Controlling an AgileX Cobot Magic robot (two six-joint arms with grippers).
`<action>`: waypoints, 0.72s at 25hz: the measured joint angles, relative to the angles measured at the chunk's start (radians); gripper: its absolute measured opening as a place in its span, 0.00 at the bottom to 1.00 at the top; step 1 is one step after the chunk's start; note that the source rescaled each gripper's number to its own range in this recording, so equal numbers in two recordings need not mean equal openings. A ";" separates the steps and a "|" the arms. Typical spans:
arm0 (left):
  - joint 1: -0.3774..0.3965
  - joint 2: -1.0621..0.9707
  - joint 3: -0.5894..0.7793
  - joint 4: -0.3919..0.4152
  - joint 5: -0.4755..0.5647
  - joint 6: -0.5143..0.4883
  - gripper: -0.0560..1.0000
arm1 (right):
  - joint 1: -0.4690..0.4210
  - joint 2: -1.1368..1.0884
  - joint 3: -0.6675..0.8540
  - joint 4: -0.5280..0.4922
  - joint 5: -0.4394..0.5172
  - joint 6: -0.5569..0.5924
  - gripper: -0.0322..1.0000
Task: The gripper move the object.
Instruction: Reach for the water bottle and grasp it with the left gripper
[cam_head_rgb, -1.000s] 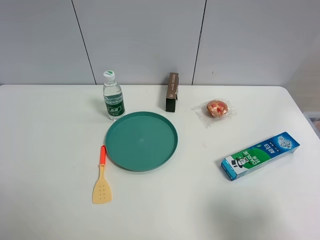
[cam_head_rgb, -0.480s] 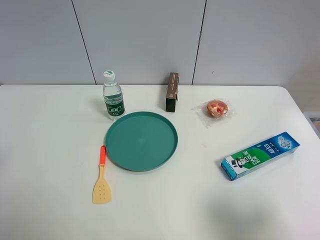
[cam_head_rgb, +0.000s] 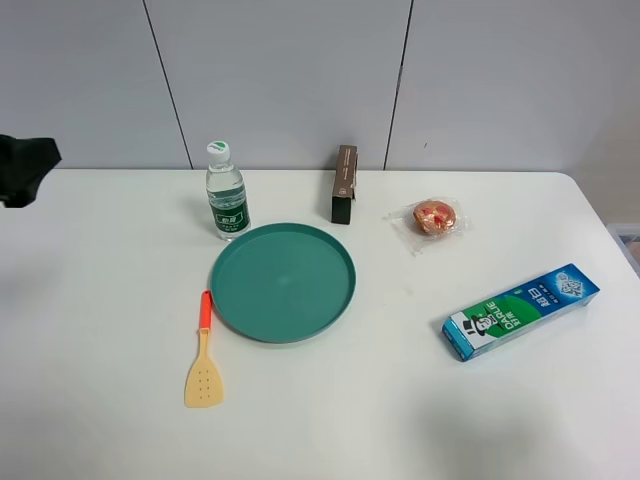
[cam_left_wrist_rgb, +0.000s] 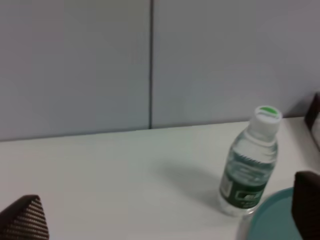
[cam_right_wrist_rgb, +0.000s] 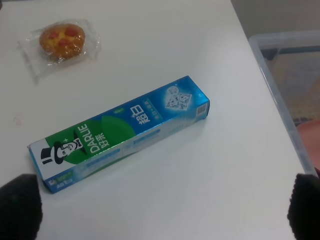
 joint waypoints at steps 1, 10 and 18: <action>-0.023 0.040 0.000 0.000 -0.034 0.000 1.00 | 0.000 0.000 0.000 0.000 0.000 0.000 1.00; -0.127 0.370 -0.001 0.065 -0.358 -0.003 1.00 | 0.000 0.000 0.000 0.000 0.000 0.000 1.00; -0.128 0.595 -0.001 0.139 -0.572 -0.092 1.00 | 0.000 0.000 0.000 0.000 0.000 0.000 1.00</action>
